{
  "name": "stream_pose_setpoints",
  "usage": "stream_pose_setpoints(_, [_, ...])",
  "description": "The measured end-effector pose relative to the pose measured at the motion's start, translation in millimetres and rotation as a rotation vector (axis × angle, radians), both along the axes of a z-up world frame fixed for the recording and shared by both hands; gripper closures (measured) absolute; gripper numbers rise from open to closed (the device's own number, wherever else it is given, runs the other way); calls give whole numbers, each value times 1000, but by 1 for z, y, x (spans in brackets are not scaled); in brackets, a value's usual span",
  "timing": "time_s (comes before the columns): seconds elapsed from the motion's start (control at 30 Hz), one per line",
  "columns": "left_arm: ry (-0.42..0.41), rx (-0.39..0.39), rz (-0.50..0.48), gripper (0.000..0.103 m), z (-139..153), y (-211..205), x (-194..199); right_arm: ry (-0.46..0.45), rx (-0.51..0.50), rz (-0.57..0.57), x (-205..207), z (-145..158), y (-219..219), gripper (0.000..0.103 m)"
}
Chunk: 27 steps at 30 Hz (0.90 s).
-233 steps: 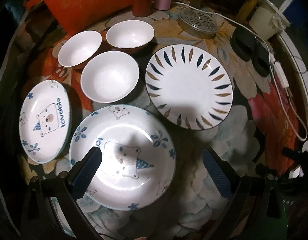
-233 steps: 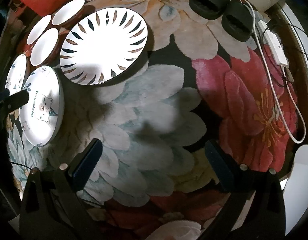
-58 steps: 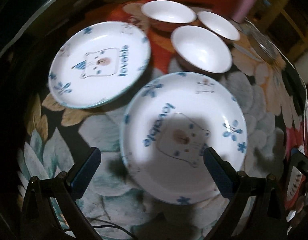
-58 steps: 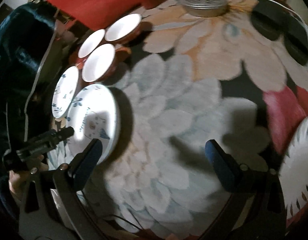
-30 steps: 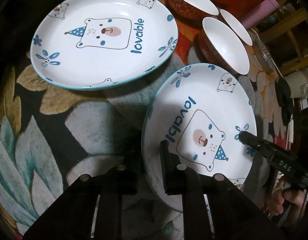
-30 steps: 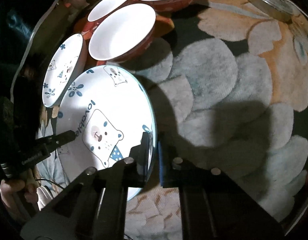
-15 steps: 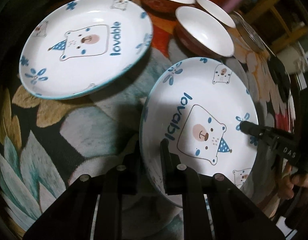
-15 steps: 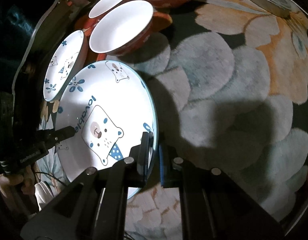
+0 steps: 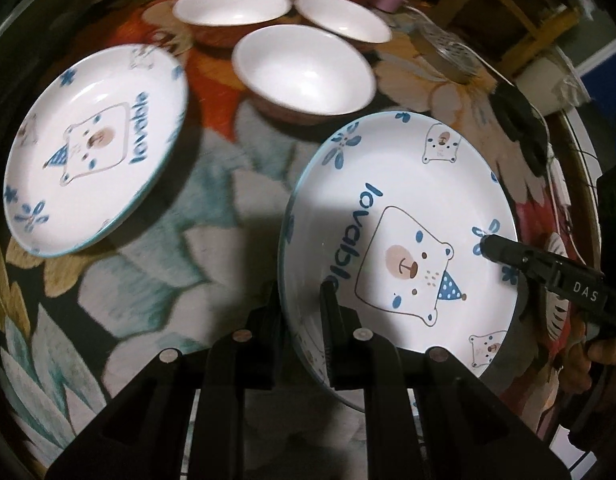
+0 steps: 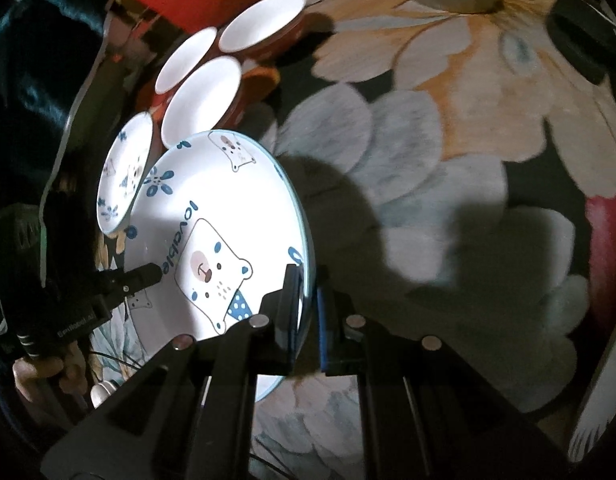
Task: Organize plates and bowls
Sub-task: 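Carry the large bear plate with the left tool over the leaf-pattern plate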
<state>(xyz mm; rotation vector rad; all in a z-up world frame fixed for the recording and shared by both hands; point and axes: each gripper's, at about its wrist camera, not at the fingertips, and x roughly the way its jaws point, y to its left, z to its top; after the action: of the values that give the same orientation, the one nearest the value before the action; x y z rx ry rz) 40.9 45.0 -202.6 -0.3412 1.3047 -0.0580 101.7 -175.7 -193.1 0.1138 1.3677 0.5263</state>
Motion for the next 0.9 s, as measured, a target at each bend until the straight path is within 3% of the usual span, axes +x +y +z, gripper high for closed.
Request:
stream_pose_setpoints(0.3, [-23, -16, -106, 88, 19, -45, 9, -6, -4, -102, -13, 17, -49, 95])
stream_pose_setpoints(0.9, [-23, -37, -285, 88, 28, -141, 13, -14, -16, -270, -30, 34, -145, 95])
